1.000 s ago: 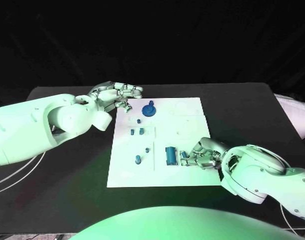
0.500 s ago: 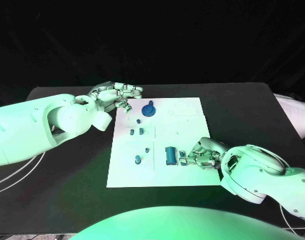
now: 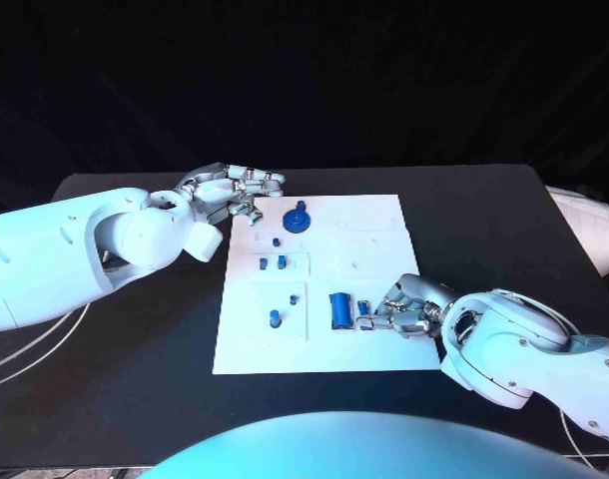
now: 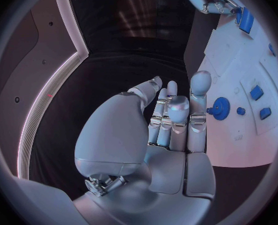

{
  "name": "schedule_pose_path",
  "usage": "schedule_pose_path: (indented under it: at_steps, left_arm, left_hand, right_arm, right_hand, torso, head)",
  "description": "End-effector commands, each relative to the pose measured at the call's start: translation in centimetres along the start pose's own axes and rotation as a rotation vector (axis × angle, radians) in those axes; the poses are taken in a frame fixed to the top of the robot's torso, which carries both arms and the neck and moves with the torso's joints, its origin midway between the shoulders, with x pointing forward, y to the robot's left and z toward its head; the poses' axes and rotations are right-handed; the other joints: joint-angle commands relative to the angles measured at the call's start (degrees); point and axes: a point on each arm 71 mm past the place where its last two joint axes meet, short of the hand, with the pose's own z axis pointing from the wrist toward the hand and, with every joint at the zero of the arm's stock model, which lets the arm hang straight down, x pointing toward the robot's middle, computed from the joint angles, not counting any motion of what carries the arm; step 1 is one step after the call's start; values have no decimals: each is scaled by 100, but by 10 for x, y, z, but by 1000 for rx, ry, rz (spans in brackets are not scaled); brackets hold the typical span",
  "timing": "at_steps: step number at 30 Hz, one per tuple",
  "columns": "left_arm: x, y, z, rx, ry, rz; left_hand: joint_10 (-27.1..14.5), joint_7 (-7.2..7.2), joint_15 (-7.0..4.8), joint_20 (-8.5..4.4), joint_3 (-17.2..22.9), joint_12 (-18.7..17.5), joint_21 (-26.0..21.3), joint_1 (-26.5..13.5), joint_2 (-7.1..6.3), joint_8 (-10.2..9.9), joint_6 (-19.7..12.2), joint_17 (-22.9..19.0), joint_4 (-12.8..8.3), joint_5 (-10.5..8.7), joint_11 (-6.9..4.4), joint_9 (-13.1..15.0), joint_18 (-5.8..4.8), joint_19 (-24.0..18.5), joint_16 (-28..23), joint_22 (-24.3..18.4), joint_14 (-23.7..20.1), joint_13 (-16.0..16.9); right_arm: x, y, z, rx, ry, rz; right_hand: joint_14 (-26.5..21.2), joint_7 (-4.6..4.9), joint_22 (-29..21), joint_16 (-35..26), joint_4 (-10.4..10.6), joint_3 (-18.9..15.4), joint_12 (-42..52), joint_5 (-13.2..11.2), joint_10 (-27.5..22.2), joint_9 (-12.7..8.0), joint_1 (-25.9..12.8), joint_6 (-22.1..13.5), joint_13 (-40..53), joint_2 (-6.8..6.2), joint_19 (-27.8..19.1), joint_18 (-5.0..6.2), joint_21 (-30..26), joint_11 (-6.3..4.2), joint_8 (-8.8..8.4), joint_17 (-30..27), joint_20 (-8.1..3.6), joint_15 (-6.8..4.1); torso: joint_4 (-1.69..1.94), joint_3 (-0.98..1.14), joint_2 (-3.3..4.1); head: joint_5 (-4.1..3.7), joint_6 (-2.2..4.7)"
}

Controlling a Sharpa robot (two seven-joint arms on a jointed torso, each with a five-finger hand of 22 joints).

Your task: Assemble the parts on the task board

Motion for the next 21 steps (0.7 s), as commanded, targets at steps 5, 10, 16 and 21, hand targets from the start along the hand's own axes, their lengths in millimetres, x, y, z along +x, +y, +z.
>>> schedule_pose_path:
  at_steps: [5, 10, 16, 21]
  left_arm:
    - [2, -1, 0, 4, 23, 3]
    - [2, 0, 1, 4, 23, 4]
    - [3, 0, 1, 4, 25, 7]
    - [3, 0, 1, 4, 25, 8]
  left_hand:
    - [-40, -1, -4, 24, -32, 37, -19, 9, 41, 32, -26, -6, 6, 33, 4, -6, 86, -32, 0, -5, -49, 9]
    - [-40, -1, -4, 24, -32, 37, -19, 9, 41, 32, -26, -6, 6, 33, 4, -6, 86, -32, 0, -5, -49, 9]
    - [-40, -1, -4, 24, -32, 37, -19, 9, 41, 32, -26, -6, 6, 33, 4, -6, 86, -32, 0, -5, -49, 9]
    - [-40, -1, -4, 24, -32, 37, -19, 9, 41, 32, -26, -6, 6, 33, 4, -6, 86, -32, 0, -5, -49, 9]
  right_arm:
    - [-1, 2, -6, -28, -5, -7]
    - [-3, -1, -8, -24, -7, -9]
    - [-3, -3, -7, -17, -2, -15]
    - [-3, -5, -5, -11, -4, -23]
  right_hand:
    - [321, 42, 598, -69, -80, -98, -108, -212, -57, 9, 194, -33, -34, -127, -15, -48, -70, 39, -27, -55, 6, -10]
    - [320, 46, 590, -76, -131, -110, -119, -282, -68, 12, 300, -39, -36, -131, -20, -46, -77, 42, -27, -61, 9, -7]
    - [322, 46, 597, -70, -131, -108, -102, -288, -64, 13, 309, -35, -25, -116, -16, -48, -73, 41, -25, -53, 9, -6]
    - [323, 44, 598, -69, -137, -86, -95, -269, -60, 16, 364, -30, -19, -38, -15, -48, -73, 40, -21, -50, 10, -7]
  torso:
    - [-9, 1, -3]
    - [-3, 0, -4]
    - [4, -4, -2]
    - [2, -6, 0]
  head:
    - [-13, 0]
    - [-18, 0]
    - [-22, 0]
    - [-27, 0]
